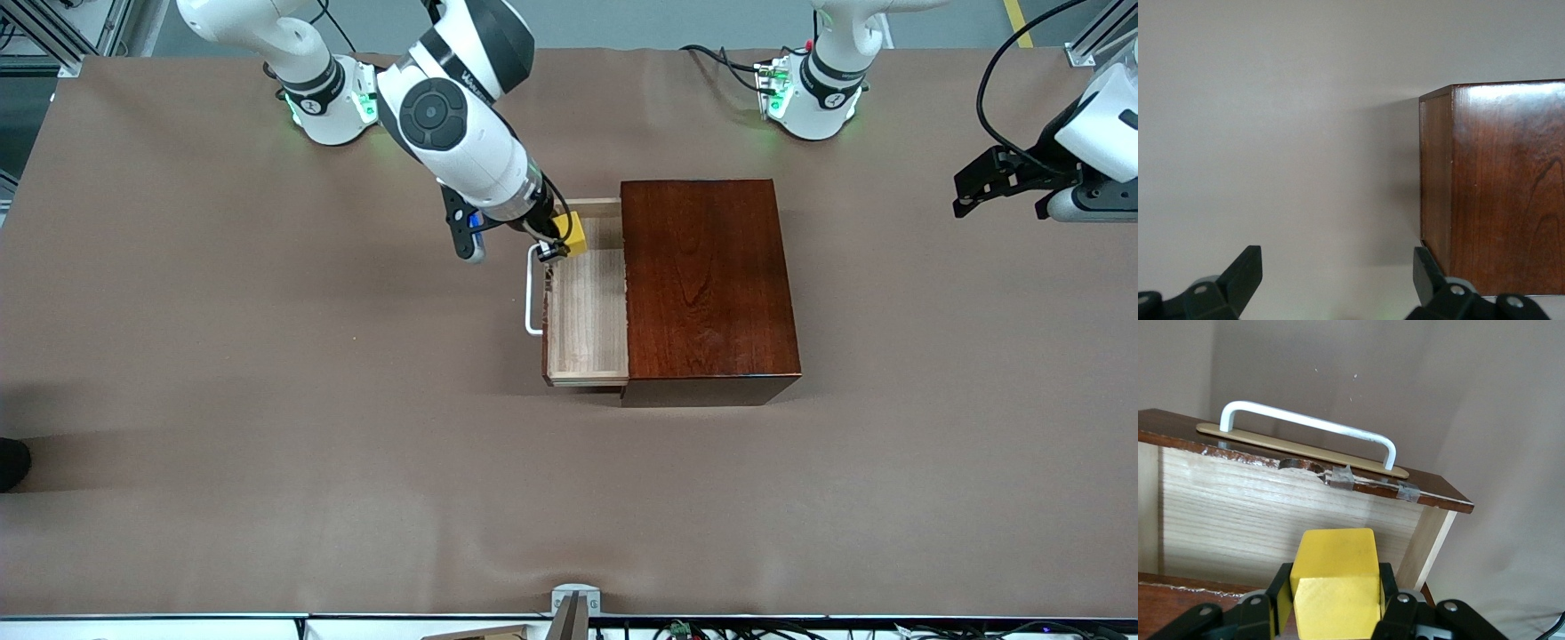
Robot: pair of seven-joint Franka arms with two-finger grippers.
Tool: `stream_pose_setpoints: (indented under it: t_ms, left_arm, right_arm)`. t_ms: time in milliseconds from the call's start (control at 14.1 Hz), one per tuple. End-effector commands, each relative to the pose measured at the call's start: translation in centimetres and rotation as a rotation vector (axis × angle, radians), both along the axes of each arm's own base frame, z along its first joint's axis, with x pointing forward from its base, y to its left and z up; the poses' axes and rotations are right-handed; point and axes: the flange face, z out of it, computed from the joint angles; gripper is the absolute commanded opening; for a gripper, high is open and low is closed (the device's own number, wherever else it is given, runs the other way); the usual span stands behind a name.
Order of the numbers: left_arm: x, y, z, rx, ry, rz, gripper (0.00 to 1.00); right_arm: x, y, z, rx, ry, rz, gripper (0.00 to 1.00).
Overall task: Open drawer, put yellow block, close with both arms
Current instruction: 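Carry the yellow cube with the right gripper over the open drawer, then lower the cube into the drawer with the right gripper while the left gripper approaches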
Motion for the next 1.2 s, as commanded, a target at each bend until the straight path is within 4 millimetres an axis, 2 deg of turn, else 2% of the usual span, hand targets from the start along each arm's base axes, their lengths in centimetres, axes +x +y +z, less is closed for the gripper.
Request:
stream_pose_setpoints:
  t_ms: [0, 71, 212, 495, 707, 849, 920, 1132]
  left_arm:
    - [0.0, -0.1, 0.6, -0.005, -0.014, -0.002, 1.0]
    - [0.0, -0.1, 0.6, -0.005, -0.014, -0.002, 1.0]
    - [0.0, 0.0, 0.7, -0.005, -0.016, -0.001, 1.0]
    - [-0.2, -0.1, 0.9, -0.005, -0.019, -0.002, 1.0]
    - [-0.3, -1.1, 0.9, -0.005, -0.019, -0.018, 1.0]
    - [-0.3, -2.8, 0.9, -0.013, -0.019, -0.018, 1.0]
    - [-0.4, -4.3, 1.5, -0.013, -0.03, -0.012, 1.0]
    - [-0.1, -10.4, 1.3, -0.021, -0.031, 0.035, 1.0]
  right_arm:
    - [0.5, 1.4, -1.1, 0.009, -0.005, -0.055, 0.0]
    - [0.6, 1.8, -2.3, 0.002, -0.004, -0.054, 0.0]
    - [0.6, 3.0, -3.2, 0.005, -0.012, -0.047, 0.0]
    - [0.8, 2.9, -4.5, -0.011, -0.003, -0.05, 0.0]
    - [1.4, 2.7, -6.2, -0.025, 0.008, -0.067, 0.0]
    - [1.7, 3.1, -6.9, -0.012, -0.012, -0.117, 0.0]
    - [1.8, 3.2, -7.6, -0.016, -0.009, -0.121, 0.0]
    - [1.7, 3.4, -8.9, -0.024, -0.007, -0.125, 0.0]
